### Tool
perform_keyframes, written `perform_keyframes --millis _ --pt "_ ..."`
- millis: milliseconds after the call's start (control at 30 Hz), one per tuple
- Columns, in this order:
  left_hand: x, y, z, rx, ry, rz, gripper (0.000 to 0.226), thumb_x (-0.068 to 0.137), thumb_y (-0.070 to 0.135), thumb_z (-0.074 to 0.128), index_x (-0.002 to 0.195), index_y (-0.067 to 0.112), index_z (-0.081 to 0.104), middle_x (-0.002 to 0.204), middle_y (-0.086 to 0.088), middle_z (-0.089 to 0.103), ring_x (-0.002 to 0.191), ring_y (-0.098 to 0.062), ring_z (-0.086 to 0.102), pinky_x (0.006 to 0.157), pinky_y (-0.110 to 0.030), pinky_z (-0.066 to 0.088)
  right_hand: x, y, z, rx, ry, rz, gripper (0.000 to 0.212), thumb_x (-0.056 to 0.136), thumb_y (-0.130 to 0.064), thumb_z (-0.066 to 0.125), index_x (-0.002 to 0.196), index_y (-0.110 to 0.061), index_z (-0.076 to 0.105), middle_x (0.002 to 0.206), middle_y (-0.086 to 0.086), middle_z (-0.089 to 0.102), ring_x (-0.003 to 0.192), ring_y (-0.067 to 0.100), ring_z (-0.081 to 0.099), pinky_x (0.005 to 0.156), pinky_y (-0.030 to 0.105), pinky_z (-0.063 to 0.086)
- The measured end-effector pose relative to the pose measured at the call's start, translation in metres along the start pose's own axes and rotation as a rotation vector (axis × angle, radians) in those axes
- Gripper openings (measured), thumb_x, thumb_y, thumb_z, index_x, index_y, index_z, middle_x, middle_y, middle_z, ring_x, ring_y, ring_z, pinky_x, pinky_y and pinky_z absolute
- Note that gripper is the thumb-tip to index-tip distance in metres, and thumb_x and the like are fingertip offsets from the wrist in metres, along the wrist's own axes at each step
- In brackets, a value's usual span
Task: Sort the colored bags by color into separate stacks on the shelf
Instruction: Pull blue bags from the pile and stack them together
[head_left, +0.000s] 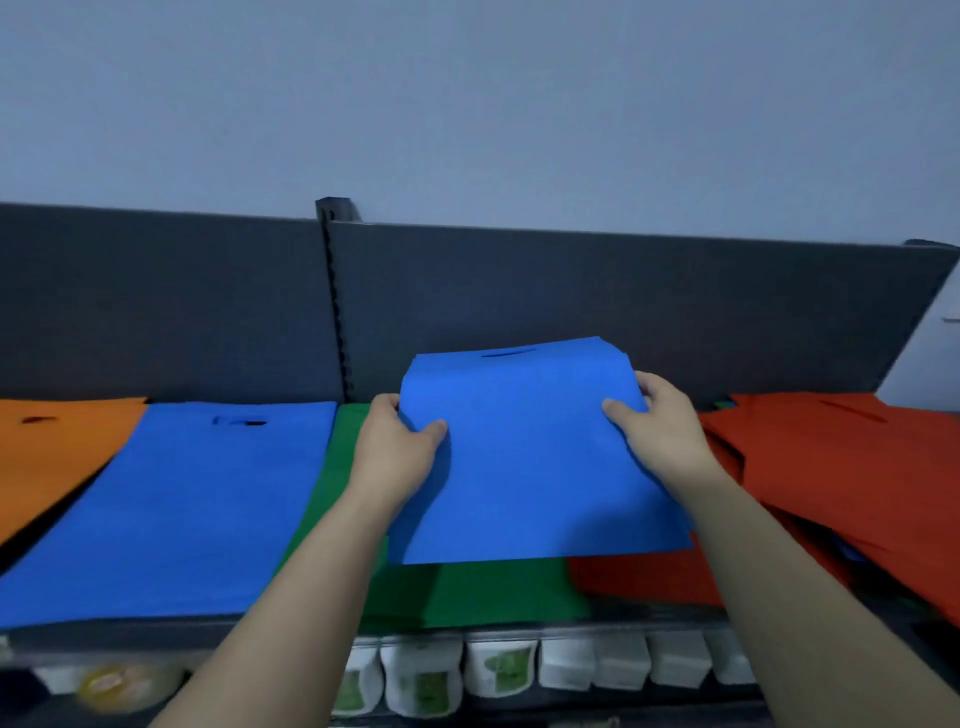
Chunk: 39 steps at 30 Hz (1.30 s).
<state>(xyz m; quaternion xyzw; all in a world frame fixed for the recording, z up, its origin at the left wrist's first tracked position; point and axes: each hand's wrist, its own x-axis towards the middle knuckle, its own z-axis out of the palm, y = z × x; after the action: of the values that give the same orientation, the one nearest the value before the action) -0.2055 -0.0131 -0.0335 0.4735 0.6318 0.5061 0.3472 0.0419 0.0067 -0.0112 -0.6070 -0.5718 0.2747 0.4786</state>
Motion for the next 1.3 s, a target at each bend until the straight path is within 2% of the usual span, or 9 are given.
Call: perform_keyframes --millis 100,333,533,733,900,1000,1067,1200,1300 --pt "0.001 -0.015 -0.046 0.036 0.044 -0.035 0.033 0.088 0.024 0.063 0.114 0.017 0.045 0.102 0.003 0.058 0.088 -0.018 0.061 0.071 -0.035 0.051 -0.011 -0.017 0.043 0.006 -0.057 0.004 0.017 0.090 -0.014 0.058 0.103 -0.023 0.058 0.091 -0.009 0.066 0.086 0.020 0.068 0.079 0.044 0.056" --pt "-0.003 -0.048 -0.132 0.109 0.174 -0.119 0.045 0.091 0.025 0.062 0.129 0.011 0.042 0.113 -0.002 0.054 0.090 -0.023 0.056 0.073 -0.037 0.047 -0.026 -0.043 0.138 0.024 -0.203 0.003 0.019 0.089 -0.014 0.058 0.107 -0.018 0.060 0.099 -0.002 0.069 0.085 0.020 0.068 0.073 0.040 0.056" --pt "0.003 -0.081 -0.200 0.191 0.232 -0.224 0.067 0.091 0.030 0.062 0.146 0.012 0.028 0.144 -0.008 0.042 0.121 -0.033 0.051 0.095 -0.047 0.047 -0.045 -0.061 0.213 0.018 -0.323 0.030 0.015 0.089 -0.015 0.056 0.103 -0.019 0.057 0.096 -0.001 0.067 0.087 0.027 0.068 0.072 0.041 0.056" --pt "0.025 -0.102 -0.263 0.326 0.209 -0.259 0.047 0.091 0.026 0.062 0.131 0.009 0.044 0.126 -0.010 0.055 0.102 -0.032 0.058 0.082 -0.044 0.050 -0.062 -0.077 0.277 -0.101 -0.407 0.061 0.011 0.090 -0.017 0.057 0.100 -0.016 0.057 0.095 0.002 0.067 0.084 0.026 0.069 0.069 0.039 0.056" --pt "0.053 -0.121 -0.301 0.483 0.147 -0.250 0.052 0.091 0.026 0.062 0.135 0.006 0.043 0.127 -0.013 0.055 0.105 -0.034 0.057 0.081 -0.044 0.050 -0.071 -0.076 0.319 -0.247 -0.442 0.121 0.024 0.082 -0.022 0.062 0.098 -0.004 0.061 0.095 0.012 0.069 0.083 0.030 0.069 0.067 0.041 0.056" --pt "0.065 -0.136 -0.311 0.582 0.070 -0.263 0.052 0.091 0.028 0.062 0.134 0.005 0.043 0.118 -0.014 0.058 0.094 -0.032 0.057 0.073 -0.041 0.049 -0.075 -0.071 0.334 -0.371 -0.438 0.151 0.025 0.078 -0.023 0.063 0.081 0.000 0.054 0.080 0.013 0.065 0.065 0.027 0.060 0.055 0.031 0.042" --pt "0.071 -0.142 -0.314 0.617 0.029 -0.258 0.048 0.091 0.027 0.062 0.129 0.002 0.047 0.116 -0.015 0.058 0.094 -0.032 0.057 0.074 -0.040 0.049 -0.079 -0.072 0.340 -0.465 -0.402 0.161 0.029 0.081 -0.021 0.062 0.069 -0.010 0.039 0.068 0.006 0.047 0.061 0.022 0.044 0.052 0.028 0.031" --pt "0.082 -0.145 -0.313 0.631 -0.009 -0.188 0.055 0.093 0.021 0.060 0.140 0.002 0.037 0.137 -0.016 0.048 0.116 -0.035 0.051 0.077 -0.034 0.043 -0.079 -0.074 0.347 -0.616 -0.354 0.124 0.019 0.086 -0.023 0.058 0.078 -0.011 0.045 0.081 0.006 0.054 0.079 0.028 0.057 0.068 0.033 0.045" --pt "0.088 -0.147 -0.312 0.683 -0.028 -0.148 0.049 0.094 0.019 0.058 0.136 0.000 0.040 0.135 -0.016 0.050 0.113 -0.034 0.052 0.077 -0.034 0.042 -0.080 -0.075 0.347 -0.729 -0.369 0.078 0.019 0.090 -0.025 0.054 0.100 -0.009 0.053 0.094 0.007 0.057 0.101 0.029 0.058 0.081 0.033 0.038"
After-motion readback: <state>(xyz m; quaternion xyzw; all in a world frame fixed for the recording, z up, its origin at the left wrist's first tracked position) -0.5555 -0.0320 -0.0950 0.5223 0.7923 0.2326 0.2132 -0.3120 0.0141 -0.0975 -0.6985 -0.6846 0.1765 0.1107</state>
